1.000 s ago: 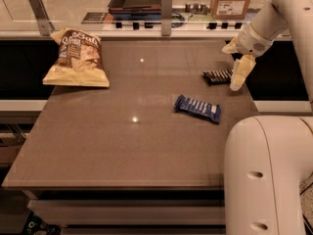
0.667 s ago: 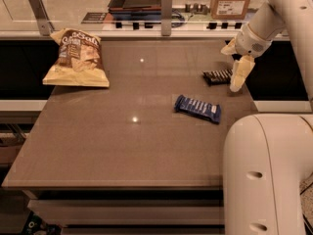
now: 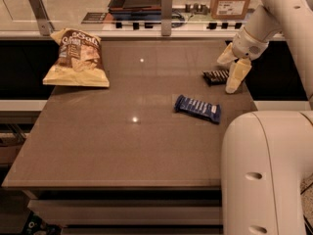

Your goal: Move rxbar chocolate near brown chip bag

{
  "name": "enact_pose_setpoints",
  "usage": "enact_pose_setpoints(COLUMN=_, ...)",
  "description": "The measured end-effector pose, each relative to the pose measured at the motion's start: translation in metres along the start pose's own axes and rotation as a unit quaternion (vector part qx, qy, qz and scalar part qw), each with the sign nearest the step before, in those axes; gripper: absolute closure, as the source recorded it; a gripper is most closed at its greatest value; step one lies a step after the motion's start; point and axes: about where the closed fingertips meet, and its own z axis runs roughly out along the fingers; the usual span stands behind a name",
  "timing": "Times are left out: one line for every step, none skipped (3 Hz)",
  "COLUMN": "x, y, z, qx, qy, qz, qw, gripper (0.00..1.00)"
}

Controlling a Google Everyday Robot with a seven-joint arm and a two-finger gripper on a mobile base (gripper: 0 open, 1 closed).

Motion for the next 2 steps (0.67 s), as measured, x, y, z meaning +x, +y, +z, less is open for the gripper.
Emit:
enact_pose_setpoints(x=-0.001, y=-0.0083, z=0.0043, qx=0.013, qy=-0.003, qz=0.001, qw=0.9999, gripper=0.41)
enact_pose_setpoints(x=-0.0026, y=-0.0117, z=0.0029, qx=0.017, qy=-0.003, qz=0.001, qw=0.9998, gripper=0.64)
